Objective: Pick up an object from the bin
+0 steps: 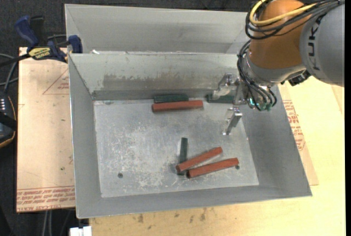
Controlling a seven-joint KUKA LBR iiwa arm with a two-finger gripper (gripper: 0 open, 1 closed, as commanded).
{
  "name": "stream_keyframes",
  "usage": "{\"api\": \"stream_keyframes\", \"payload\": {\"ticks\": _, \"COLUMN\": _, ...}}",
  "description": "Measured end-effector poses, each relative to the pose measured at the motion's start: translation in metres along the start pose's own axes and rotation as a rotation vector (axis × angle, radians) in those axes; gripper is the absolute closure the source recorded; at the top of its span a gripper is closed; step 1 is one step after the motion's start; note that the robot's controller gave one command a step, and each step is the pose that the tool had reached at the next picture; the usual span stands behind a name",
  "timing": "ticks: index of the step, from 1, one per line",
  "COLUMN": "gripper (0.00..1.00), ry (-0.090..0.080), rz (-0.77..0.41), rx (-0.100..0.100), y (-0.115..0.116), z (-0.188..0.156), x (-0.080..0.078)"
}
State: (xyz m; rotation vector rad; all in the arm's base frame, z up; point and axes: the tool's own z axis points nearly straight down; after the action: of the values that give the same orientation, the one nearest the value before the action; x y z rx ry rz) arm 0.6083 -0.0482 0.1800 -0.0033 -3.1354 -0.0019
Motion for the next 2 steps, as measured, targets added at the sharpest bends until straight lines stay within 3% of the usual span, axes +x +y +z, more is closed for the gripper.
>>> {"api": "stream_keyframes", "payload": {"ticks": 1, "gripper": 0.00, "ry": -0.008, "rz": -0.001, "rx": 0.001, "y": 0.000, "z": -0.005, "x": -0.002}}
{"api": "stream_keyframes", "payload": {"ticks": 2, "gripper": 0.00, "ry": -0.012, "rz": -0.052, "rx": 0.001, "y": 0.018, "z": 0.050, "x": 0.053}}
